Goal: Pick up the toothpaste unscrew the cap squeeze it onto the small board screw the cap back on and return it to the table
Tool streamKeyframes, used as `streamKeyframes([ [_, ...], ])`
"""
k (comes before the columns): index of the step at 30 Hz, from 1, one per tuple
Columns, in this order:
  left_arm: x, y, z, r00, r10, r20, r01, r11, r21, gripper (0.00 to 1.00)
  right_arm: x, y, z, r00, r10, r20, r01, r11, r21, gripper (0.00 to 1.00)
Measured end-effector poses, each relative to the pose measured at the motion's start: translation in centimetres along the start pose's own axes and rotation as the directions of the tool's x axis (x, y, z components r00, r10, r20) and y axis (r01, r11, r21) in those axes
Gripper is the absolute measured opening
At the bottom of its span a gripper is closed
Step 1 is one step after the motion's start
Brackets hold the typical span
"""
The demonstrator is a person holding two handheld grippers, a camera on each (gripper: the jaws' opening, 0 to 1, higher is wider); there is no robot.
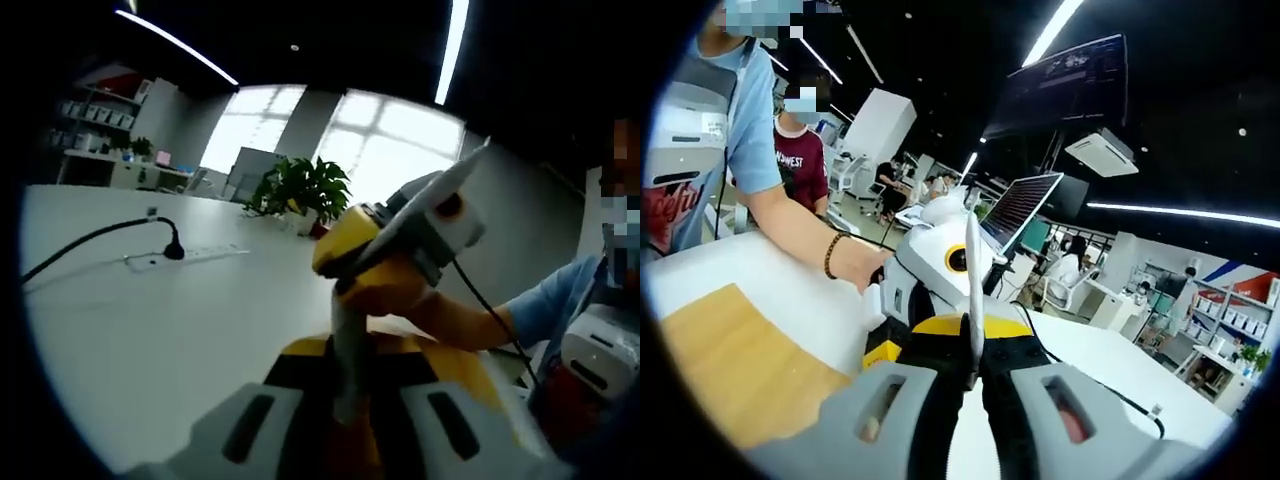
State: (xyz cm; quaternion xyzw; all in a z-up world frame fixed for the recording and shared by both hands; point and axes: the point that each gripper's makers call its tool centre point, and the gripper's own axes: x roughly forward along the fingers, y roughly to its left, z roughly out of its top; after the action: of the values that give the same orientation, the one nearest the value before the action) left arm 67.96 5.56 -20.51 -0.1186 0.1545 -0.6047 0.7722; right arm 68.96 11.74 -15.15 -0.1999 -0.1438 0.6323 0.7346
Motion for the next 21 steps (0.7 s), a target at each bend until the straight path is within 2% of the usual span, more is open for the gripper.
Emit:
streamKeyframes([
  [9, 0.02, 0.29, -0.22, 1.000, -0.005, -0.004, 0.005, 1.000, -0.010, 0.10, 0.07, 0.10, -0.30, 1.000, 0.009, -0.008, -0.009, 1.000, 0.029, 0.03],
  [21, 0.09, 0.40, -0.05, 1.000, -0.005, 0.019, 0.003, 0.998, 0.065, 0.10, 0.02, 0.14, -0.11, 1.000, 0.020, -0.020, -0.020, 0.999, 0.036, 0.03],
])
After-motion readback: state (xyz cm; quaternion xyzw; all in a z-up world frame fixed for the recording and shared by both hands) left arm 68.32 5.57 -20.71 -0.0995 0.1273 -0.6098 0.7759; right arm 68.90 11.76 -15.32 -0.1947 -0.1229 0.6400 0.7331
